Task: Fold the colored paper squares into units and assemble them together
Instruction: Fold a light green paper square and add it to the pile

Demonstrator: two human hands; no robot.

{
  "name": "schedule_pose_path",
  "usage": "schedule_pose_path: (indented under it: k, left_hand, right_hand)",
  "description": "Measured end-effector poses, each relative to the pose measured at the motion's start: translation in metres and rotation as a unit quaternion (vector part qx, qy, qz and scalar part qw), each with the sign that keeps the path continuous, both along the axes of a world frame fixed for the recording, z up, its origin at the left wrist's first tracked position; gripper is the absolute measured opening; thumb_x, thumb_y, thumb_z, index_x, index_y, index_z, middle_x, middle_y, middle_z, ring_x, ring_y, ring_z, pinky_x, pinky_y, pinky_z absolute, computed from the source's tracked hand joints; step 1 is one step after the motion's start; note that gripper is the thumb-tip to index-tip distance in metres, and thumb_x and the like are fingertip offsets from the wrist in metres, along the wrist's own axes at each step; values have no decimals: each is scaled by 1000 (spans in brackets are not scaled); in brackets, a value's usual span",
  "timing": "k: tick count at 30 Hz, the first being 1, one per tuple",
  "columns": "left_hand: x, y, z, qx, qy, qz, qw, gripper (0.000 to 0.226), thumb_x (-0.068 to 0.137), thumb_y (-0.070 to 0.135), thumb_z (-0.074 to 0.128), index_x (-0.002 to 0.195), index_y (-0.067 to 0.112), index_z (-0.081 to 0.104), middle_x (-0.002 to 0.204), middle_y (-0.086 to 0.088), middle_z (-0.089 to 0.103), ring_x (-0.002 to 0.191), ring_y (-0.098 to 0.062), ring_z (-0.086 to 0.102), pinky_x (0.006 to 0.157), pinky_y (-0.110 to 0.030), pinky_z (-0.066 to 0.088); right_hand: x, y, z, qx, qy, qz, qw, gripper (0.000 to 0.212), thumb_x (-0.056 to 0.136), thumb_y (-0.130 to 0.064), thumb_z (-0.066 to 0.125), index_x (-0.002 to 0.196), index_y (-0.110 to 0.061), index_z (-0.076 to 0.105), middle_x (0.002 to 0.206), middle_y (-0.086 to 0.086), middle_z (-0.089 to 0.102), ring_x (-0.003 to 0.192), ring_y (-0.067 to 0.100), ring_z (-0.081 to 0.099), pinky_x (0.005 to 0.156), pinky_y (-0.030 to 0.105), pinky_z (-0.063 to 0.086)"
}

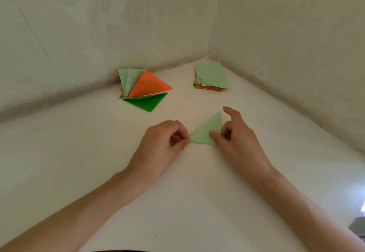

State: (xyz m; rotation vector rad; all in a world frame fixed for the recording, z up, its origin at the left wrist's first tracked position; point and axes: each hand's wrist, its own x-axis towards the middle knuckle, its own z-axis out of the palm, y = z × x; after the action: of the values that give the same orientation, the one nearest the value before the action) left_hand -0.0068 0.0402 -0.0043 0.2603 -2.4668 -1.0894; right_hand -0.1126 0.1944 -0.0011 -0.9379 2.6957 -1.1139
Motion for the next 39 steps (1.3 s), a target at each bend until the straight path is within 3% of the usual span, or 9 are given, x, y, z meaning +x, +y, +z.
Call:
schedule_pose_path:
  k: [2, 5, 8, 11, 23, 28, 34, 36, 39]
  left_hand:
    - [0, 0, -4, -111, 18, -25, 993, 6, 85, 18, 64, 84, 16, 69, 82, 7, 61, 75, -6, 52, 67, -17, 40]
    - [2, 3, -8, -207, 11, -49, 977, 31, 86, 32, 48, 89, 16, 74, 87, 6, 63, 78, -9, 50, 68, -21, 39]
    - [5, 4, -7, -230, 9, -64, 971, 35, 86, 32, 44, 90, 17, 75, 88, 7, 65, 81, -8, 51, 67, -18, 38]
    - [7, 3, -6, -258, 8, -75, 963, 34, 86, 30, 45, 93, 17, 76, 89, 6, 67, 83, -13, 56, 67, -25, 46]
    - [10, 6, -8, -254, 2, -62, 965, 36, 88, 31, 43, 97, 15, 74, 94, 6, 67, 85, -10, 58, 71, -23, 44]
    - [-1, 1, -13, -293, 32, -62, 954, 17, 80, 14, 61, 89, 12, 75, 86, 2, 69, 79, -17, 59, 66, -28, 37]
    - [-4, 0, -9, -354, 23, -79, 932, 17, 71, 2, 75, 86, 9, 73, 79, -2, 65, 73, -21, 60, 63, -33, 47]
    - [-3, 0, -7, -355, 28, -83, 931, 9, 81, 9, 63, 81, 10, 72, 76, -1, 64, 71, -20, 59, 65, -31, 42]
    - [-1, 3, -4, -334, 10, -86, 939, 29, 88, 20, 46, 79, 12, 72, 76, 1, 63, 72, -18, 57, 68, -32, 43]
  right_hand:
    - [1, -1, 0, 26, 30, 10, 999, 64, 90, -22, 58, 144, -15, 24, 72, -8, 46, 81, 13, 42, 68, 20, 30]
    - [1, 0, -2, 57, 69, 15, 996, 57, 90, -24, 58, 141, -16, 33, 83, -9, 49, 94, 16, 41, 84, 29, 36]
    - [-2, 4, -2, 54, 196, 59, 977, 45, 87, -12, 54, 131, -19, 51, 114, 4, 49, 105, 21, 38, 93, 37, 41]
    - [-6, 8, -3, 87, 281, 167, 941, 62, 71, -1, 32, 120, -23, 64, 116, 5, 58, 106, 23, 45, 84, 32, 41]
    - [-22, 24, 0, 113, 278, 266, 916, 57, 74, -2, 30, 108, -18, 72, 114, 6, 67, 98, 27, 64, 81, 35, 48]
    - [-16, 21, -1, 82, 260, 232, 934, 53, 77, -8, 31, 111, -18, 70, 108, 4, 67, 91, 25, 62, 74, 34, 51]
    - [-12, 10, -9, 128, 318, 176, 923, 61, 74, -8, 28, 119, -27, 65, 97, 3, 56, 85, 19, 43, 67, 32, 40]
    - [-18, 14, -8, 141, 334, 134, 922, 62, 73, -9, 27, 116, -27, 67, 98, 4, 58, 87, 21, 43, 71, 31, 36]
    - [-31, 21, -9, 161, 322, 65, 931, 67, 71, -10, 20, 117, -26, 67, 100, 7, 58, 90, 29, 48, 75, 31, 32]
